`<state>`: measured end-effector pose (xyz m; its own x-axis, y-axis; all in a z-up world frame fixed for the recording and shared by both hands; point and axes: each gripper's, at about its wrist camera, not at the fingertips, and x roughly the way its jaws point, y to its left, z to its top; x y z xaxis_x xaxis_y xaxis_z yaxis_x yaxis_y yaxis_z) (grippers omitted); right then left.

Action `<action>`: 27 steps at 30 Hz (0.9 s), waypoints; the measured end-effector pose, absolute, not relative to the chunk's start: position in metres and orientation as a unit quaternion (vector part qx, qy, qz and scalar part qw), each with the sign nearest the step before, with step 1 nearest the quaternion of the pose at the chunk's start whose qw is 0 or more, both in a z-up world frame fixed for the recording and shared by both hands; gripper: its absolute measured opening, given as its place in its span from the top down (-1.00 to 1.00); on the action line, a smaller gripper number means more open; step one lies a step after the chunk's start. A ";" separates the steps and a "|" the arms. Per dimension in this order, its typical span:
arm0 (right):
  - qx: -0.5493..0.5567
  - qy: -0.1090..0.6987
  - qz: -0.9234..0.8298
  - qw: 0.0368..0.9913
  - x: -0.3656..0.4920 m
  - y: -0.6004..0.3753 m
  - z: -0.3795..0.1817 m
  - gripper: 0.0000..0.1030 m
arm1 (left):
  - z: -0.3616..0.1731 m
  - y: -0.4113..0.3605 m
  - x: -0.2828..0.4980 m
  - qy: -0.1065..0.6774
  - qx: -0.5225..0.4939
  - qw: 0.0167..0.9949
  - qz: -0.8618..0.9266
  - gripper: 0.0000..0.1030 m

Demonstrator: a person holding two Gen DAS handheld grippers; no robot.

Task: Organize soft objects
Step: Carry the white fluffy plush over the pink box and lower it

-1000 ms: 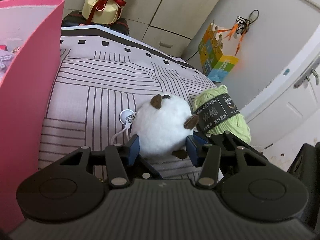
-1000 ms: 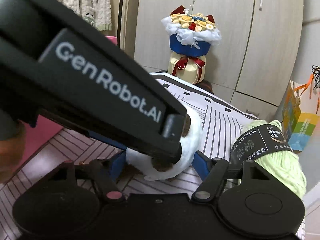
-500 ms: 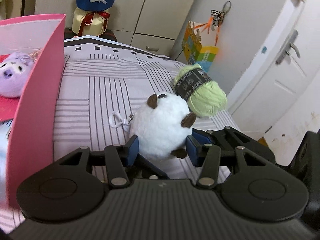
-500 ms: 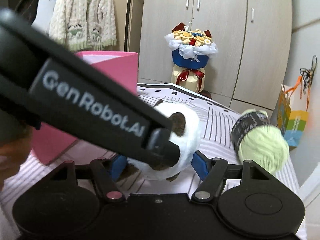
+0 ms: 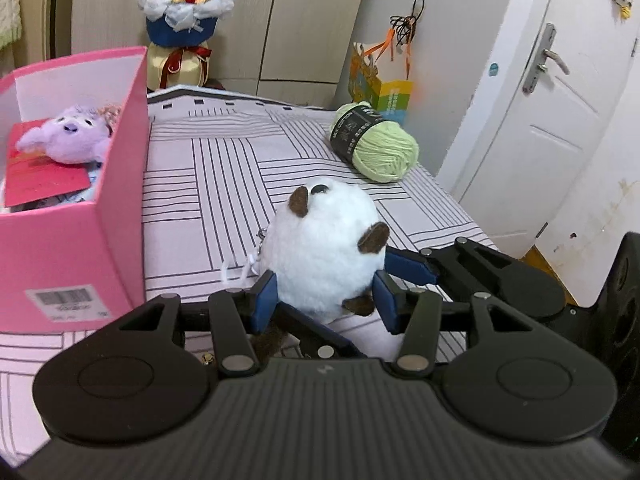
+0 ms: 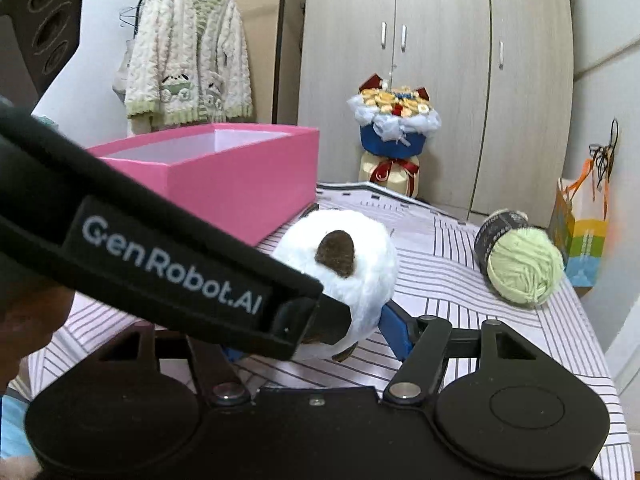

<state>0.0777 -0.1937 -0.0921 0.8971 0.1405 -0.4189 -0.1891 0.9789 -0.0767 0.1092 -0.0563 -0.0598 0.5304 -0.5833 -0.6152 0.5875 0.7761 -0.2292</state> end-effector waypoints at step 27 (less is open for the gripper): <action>-0.106 0.078 0.147 0.980 0.046 -0.123 0.000 -0.37 | 0.034 0.018 0.074 0.211 0.017 0.940 -0.269 0.03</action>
